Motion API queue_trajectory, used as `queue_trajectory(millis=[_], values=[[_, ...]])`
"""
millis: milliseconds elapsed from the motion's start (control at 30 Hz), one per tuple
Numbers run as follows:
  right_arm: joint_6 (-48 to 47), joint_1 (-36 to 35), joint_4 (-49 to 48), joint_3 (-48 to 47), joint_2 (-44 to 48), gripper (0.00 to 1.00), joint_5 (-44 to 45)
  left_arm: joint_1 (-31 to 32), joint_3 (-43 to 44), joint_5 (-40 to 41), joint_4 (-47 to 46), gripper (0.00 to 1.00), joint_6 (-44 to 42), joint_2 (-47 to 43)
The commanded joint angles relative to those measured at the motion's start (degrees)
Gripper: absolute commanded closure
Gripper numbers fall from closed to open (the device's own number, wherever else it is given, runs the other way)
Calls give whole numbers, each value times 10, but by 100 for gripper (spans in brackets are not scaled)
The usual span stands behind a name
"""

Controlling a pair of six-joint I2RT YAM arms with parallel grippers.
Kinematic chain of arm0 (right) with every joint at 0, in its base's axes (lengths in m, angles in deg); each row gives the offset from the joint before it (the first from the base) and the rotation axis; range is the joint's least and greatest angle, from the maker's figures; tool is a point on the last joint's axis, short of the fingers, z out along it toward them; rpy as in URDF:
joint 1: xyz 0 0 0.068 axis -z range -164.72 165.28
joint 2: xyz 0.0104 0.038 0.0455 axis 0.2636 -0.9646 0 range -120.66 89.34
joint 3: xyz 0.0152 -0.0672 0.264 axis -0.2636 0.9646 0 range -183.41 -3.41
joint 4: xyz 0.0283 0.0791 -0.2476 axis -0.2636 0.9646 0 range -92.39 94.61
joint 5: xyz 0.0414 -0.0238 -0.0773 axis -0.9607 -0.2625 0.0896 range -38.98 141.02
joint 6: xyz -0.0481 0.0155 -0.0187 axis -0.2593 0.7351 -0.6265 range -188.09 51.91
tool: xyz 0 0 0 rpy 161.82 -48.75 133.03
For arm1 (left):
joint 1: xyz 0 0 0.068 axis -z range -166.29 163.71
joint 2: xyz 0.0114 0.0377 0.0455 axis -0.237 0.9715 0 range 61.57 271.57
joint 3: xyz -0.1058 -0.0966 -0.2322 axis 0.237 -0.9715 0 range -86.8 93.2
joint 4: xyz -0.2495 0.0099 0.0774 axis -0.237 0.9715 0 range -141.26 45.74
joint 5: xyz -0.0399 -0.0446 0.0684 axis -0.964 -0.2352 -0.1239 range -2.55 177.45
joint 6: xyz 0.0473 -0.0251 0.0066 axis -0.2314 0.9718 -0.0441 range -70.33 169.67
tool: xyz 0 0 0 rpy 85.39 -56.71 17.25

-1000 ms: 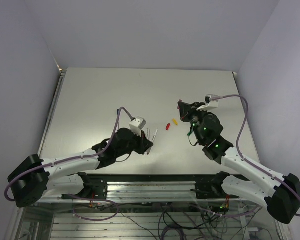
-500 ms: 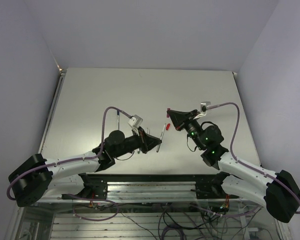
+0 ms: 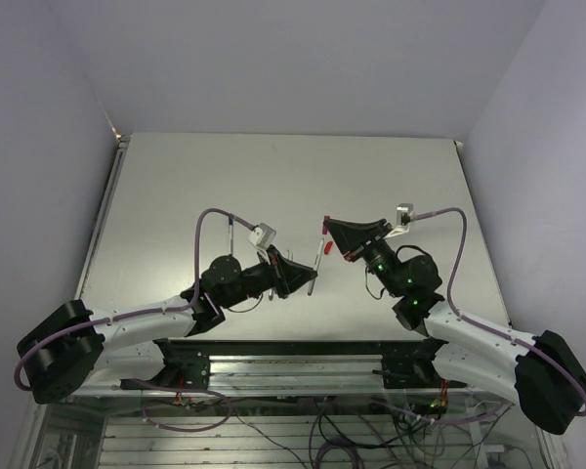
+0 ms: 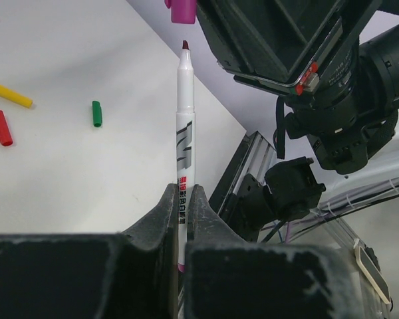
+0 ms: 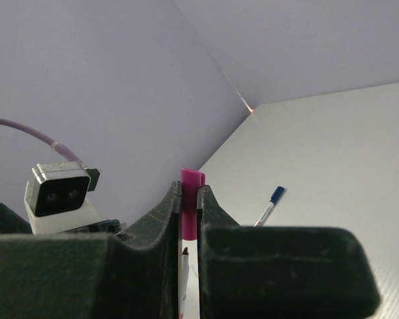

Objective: Insert the pens into the pen caps

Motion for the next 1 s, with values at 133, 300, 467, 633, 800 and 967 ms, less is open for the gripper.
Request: queue_trajectory(millis=[133,300,467,633,800,967], values=[[27,-2,-37,9,-3,100,-14,4,0,15,-27,93,-7,1],[29,-3,-32,11,-2,100,-17,3,-3,19,-34,93,-6,2],[31,-3,-30,15,-1,100,-18,4,-5,21,-35,93,-7,1],[35,-5,-31,19,-2,100,-20,4,-7,26,-35,93,-7,-2],[40,-10,-41,24,-10,100,-19,4,-8,25,-37,93,-7,0],[44,-22,-51,27,-22,100,-19,4,-14,32,-49,93,-3,0]])
